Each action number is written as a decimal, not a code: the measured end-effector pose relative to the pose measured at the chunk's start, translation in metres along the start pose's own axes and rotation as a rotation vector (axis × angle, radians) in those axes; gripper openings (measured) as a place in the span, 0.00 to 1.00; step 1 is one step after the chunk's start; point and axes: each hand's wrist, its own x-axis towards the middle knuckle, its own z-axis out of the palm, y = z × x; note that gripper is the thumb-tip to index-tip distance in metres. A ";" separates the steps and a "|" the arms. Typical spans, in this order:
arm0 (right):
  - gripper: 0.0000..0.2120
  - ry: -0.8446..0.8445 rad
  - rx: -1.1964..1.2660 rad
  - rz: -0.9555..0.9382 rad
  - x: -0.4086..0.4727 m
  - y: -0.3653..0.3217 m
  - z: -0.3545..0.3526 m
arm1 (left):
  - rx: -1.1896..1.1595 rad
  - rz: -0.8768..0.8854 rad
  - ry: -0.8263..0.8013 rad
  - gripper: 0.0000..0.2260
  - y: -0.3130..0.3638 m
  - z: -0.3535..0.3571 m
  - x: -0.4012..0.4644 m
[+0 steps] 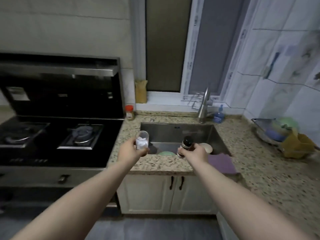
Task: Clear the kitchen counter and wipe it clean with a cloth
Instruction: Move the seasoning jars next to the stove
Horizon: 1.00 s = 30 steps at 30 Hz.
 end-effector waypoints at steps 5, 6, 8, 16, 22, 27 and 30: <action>0.18 -0.164 0.025 -0.057 -0.040 -0.063 0.100 | 0.022 -0.118 0.147 0.15 -0.062 -0.112 -0.006; 0.18 -0.188 0.023 -0.068 -0.047 -0.074 0.115 | 0.032 -0.139 0.180 0.16 -0.073 -0.130 -0.010; 0.18 -0.248 0.039 -0.073 -0.062 -0.095 0.147 | 0.038 -0.200 0.246 0.17 -0.096 -0.167 -0.022; 0.16 -0.506 0.126 -0.019 -0.109 -0.143 0.253 | 0.065 -0.401 0.392 0.19 -0.152 -0.249 -0.044; 0.13 -0.656 0.091 -0.060 -0.101 -0.173 0.323 | 0.125 -0.468 0.450 0.21 -0.180 -0.282 -0.023; 0.15 -0.756 0.057 -0.084 -0.070 -0.208 0.368 | 0.111 -0.537 0.533 0.21 -0.195 -0.305 0.015; 0.13 -0.793 0.043 -0.143 -0.048 -0.238 0.398 | 0.110 -0.561 0.596 0.21 -0.199 -0.321 0.037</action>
